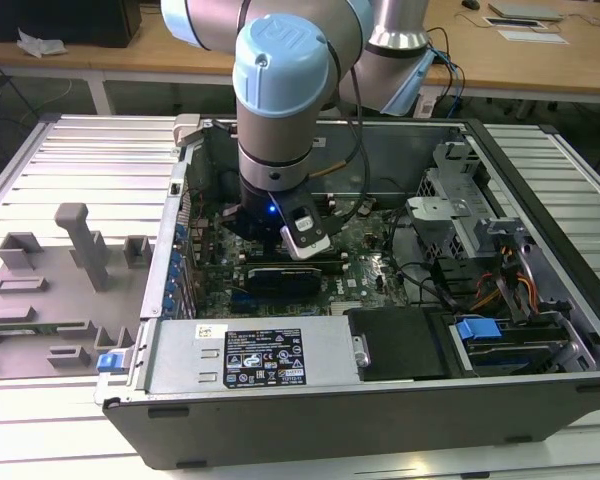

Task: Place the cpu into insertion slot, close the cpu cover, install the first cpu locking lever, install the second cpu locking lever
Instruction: 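Install the second cpu locking lever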

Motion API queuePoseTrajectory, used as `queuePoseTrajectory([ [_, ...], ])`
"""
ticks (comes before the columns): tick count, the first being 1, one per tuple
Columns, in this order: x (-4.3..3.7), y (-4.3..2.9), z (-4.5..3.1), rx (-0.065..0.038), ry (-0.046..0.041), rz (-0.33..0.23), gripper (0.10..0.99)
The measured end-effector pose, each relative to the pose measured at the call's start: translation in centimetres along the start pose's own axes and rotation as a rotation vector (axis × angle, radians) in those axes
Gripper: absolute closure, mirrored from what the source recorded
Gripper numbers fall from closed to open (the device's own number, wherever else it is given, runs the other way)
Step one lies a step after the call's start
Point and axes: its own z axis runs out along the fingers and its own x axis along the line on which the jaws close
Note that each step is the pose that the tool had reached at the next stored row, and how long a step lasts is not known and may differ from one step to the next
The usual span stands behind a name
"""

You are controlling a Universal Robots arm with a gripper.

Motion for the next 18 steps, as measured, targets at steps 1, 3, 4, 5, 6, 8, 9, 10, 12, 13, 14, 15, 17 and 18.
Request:
queuePoseTrajectory([
  [1,0.01,0.09,0.03,0.000,-0.0001,0.000,0.980],
  [3,-0.04,0.19,0.04,0.002,-0.0001,0.000,0.980],
  [4,-0.03,0.21,0.04,0.002,-0.0001,0.000,0.980],
  [5,-0.03,0.21,0.04,0.002,-0.0001,0.000,0.980],
  [6,-0.03,0.22,0.02,0.002,-0.0001,0.000,0.980],
  [8,-0.02,0.28,-0.27,0.003,-0.0001,0.000,0.980],
  [9,-0.02,0.32,-0.47,0.002,-0.0002,0.000,0.980],
  [10,-0.01,0.37,-0.68,0.002,-0.0001,0.000,0.980],
  [12,-0.01,0.38,-0.71,0.002,-0.0002,0.000,0.980],
  [13,-0.01,0.38,-0.71,0.002,-0.0003,0.000,0.980],
  [14,-0.01,0.38,-0.72,0.002,-0.0002,0.000,0.980],
  [15,-0.01,0.38,-0.72,0.002,-0.0002,0.000,0.980],
  [17,-0.01,0.36,-0.67,0.003,-0.0006,0.000,0.980],
  [18,-0.01,0.36,-0.62,0.003,-0.0010,0.000,0.980],
])
